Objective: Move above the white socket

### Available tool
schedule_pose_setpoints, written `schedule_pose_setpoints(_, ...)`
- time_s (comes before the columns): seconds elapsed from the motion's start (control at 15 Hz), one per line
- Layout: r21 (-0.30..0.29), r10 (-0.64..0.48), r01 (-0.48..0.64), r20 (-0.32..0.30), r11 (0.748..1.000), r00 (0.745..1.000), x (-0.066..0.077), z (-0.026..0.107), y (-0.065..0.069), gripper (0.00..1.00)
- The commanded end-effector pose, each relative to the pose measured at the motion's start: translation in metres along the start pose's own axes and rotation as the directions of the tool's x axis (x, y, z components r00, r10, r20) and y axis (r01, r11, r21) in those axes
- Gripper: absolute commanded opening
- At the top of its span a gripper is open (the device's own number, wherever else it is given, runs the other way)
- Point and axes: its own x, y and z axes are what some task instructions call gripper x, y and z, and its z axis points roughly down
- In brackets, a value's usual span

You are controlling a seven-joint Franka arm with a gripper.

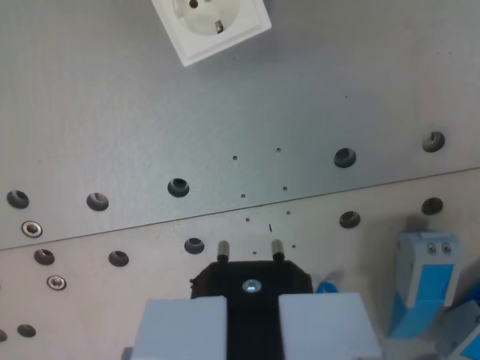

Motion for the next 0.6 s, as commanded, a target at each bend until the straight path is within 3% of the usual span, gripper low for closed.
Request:
schedule_pose_setpoints(0.07, 0.002, -0.073, 0.073, -0.023, 0.997, 0.997, 0.006, 0.009, -0.002, 0.0)
schedule_pose_setpoints(0.6, -0.003, -0.163, 0.163, -0.022, 0.987, 0.986, 0.016, 0.029, -0.005, 0.0)
